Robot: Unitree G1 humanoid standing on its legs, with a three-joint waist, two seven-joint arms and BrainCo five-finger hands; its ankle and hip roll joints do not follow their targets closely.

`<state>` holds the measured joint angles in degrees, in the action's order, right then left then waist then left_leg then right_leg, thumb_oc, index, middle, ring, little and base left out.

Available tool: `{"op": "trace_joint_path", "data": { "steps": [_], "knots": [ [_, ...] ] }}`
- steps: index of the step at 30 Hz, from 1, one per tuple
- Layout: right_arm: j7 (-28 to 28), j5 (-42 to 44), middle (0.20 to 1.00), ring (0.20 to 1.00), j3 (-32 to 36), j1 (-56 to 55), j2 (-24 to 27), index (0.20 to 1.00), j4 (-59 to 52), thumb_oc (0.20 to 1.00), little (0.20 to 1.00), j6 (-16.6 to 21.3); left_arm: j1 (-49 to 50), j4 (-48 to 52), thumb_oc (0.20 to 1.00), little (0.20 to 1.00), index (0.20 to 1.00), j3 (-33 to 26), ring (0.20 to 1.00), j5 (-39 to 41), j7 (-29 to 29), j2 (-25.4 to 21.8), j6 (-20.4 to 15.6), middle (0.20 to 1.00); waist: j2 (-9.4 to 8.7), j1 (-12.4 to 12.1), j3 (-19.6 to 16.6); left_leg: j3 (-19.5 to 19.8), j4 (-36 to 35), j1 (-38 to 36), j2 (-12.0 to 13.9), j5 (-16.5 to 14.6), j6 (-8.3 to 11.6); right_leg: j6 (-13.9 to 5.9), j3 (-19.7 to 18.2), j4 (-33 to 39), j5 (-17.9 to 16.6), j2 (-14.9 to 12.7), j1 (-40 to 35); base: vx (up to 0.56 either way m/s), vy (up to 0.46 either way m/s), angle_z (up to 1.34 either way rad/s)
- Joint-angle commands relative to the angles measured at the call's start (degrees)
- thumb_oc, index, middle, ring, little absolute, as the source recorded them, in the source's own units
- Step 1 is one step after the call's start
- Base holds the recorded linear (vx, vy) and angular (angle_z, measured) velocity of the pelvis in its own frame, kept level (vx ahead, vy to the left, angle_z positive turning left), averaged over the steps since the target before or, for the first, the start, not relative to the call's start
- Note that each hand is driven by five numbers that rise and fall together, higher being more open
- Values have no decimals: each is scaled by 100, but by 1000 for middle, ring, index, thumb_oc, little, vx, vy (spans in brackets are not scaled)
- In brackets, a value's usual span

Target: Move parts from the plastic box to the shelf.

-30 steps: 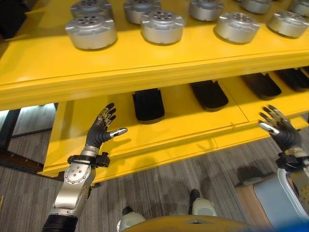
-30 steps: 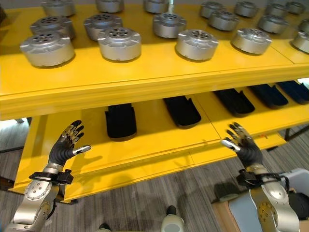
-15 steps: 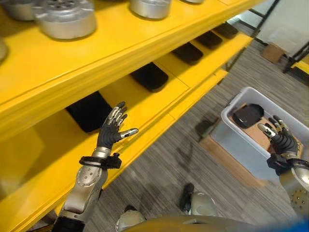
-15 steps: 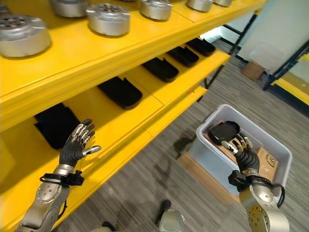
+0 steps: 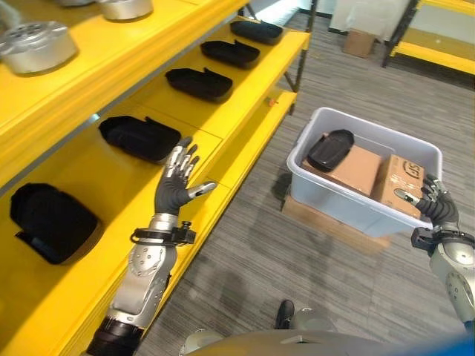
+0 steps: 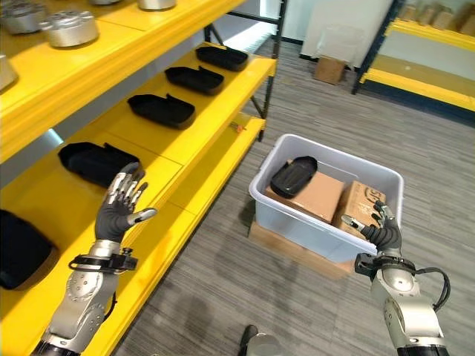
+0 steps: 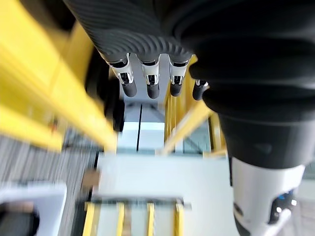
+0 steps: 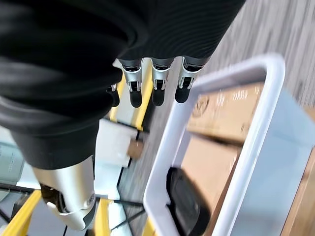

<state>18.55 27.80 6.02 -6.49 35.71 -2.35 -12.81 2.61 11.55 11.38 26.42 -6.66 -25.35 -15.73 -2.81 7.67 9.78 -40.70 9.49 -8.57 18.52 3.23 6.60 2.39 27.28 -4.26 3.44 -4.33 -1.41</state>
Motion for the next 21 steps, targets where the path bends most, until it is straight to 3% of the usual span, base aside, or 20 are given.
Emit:
{"op": "trace_joint_path", "data": {
  "steps": [1,6,12,14,17,21],
  "knots": [
    [165,-159,1000,1000,49,394,85,1000,-102,1000,1000,376,-123,298,1000,1000,1000,47,1000,0,-173,-23,-33,1000,-113,5,-68,87,-107,225,6,134,217,-657,-188,403,-259,-80,-261,31,-115,-55],
    [176,15,1000,1000,-450,732,-44,1000,80,1000,1000,515,-489,134,1000,1000,1000,367,1000,-44,-361,96,46,1000,-82,53,-95,234,-154,117,-84,-14,165,-568,-322,285,-126,9,-225,70,-138,-48],
    [138,128,1000,1000,-1072,1139,-472,1000,273,1000,1000,365,-1203,40,1000,1000,1000,819,1000,-96,-710,325,416,1000,-95,170,-192,181,471,118,199,66,330,-408,-470,580,-105,156,-387,93,-209,-60],
    [-100,113,1000,1000,-1343,1195,-583,1000,364,1000,1000,289,-1370,-1,1000,1000,1000,844,1000,-62,-809,371,596,1000,-53,211,-237,217,642,110,-4,-145,253,-366,-558,641,-105,192,-384,114,-142,-62],
    [-311,67,1000,1000,-1610,1087,-762,1000,348,1000,1000,284,-1381,-22,1000,1000,1000,764,1000,-38,-792,354,766,1000,11,156,-203,711,766,467,-659,-508,-31,-420,-920,694,-168,274,-359,106,-53,-27],
    [-542,-59,1000,1000,-1848,949,-967,1000,210,1000,1000,256,-1202,-7,1000,1000,1000,636,1000,-59,-712,327,784,1000,30,129,-90,776,387,764,-861,-487,-184,-481,-1148,783,-193,259,-435,136,42,-41]
  ]
}}
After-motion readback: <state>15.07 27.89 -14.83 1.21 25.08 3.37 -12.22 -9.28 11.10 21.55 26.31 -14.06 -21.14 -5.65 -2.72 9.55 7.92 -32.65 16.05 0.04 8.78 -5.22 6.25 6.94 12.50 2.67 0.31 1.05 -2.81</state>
